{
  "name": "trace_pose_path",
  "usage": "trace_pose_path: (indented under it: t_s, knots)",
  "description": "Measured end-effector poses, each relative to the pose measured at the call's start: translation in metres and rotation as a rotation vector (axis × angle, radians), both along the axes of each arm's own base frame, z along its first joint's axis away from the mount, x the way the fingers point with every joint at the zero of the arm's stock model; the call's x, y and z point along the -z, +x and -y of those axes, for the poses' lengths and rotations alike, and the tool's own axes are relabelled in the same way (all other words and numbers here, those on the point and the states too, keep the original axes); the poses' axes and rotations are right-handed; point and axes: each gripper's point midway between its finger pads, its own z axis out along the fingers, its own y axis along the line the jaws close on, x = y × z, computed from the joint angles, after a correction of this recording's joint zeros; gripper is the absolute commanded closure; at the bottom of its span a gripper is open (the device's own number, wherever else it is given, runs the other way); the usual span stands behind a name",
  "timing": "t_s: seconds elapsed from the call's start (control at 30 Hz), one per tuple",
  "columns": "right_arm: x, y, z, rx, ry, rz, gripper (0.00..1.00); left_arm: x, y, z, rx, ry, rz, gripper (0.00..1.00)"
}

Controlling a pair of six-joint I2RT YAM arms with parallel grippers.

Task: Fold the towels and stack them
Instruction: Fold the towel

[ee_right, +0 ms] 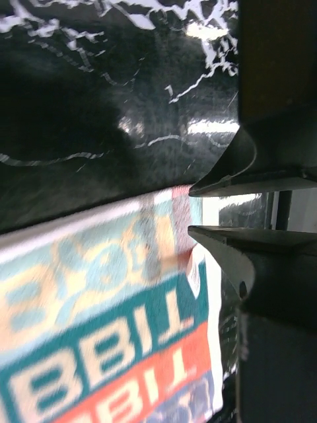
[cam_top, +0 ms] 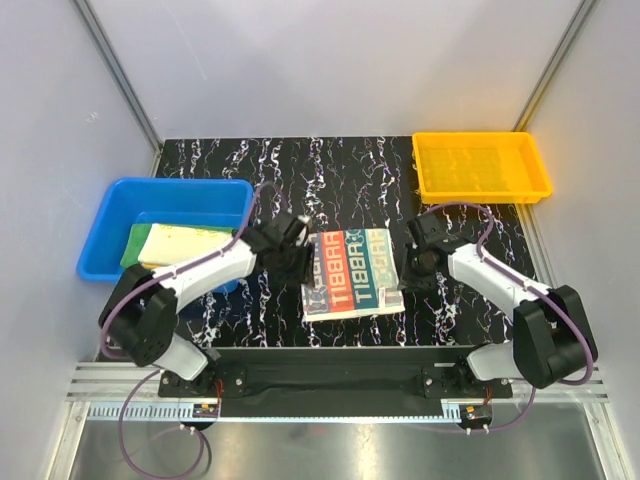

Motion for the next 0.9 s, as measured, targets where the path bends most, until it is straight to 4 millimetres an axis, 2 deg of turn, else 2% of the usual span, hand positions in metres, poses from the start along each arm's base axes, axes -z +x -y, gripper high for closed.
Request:
trace_pose_path:
  t_s: [0.1, 0.17, 0.23, 0.37, 0.47, 0.6, 0.7, 0.8, 0.9]
  knots:
    - [-0.012, 0.013, -0.011, -0.011, 0.052, 0.052, 0.7, -0.02, 0.037, 0.015, 0.022, -0.016, 0.082, 0.53]
    - [-0.012, 0.017, -0.019, -0.021, 0.087, 0.062, 0.7, -0.024, 0.057, 0.022, 0.041, -0.011, 0.114, 0.53]
    - [-0.006, 0.019, -0.022, -0.022, 0.104, 0.064, 0.7, -0.018, 0.073, 0.025, 0.054, 0.012, 0.121, 0.53]
    - [0.026, 0.008, -0.018, 0.001, 0.088, 0.006, 0.73, 0.016, 0.094, 0.018, 0.064, 0.092, 0.076, 0.53]
    - [0.029, 0.006, -0.018, 0.025, 0.105, 0.013, 0.74, 0.041, 0.107, 0.004, 0.05, 0.146, 0.031, 0.53]
    - [0.026, 0.0, -0.016, 0.049, 0.118, 0.031, 0.71, 0.033, 0.127, -0.001, 0.039, 0.148, 0.05, 0.53]
    - [0.016, 0.0, -0.015, 0.04, 0.121, 0.046, 0.7, 0.023, 0.138, 0.003, 0.048, 0.143, 0.07, 0.52]
    - [-0.002, 0.019, -0.021, 0.002, 0.121, 0.094, 0.72, 0.013, 0.146, 0.008, 0.06, 0.13, 0.101, 0.52]
    - [-0.022, 0.06, -0.033, -0.049, 0.125, 0.166, 0.74, 0.009, 0.149, 0.013, 0.075, 0.111, 0.112, 0.53]
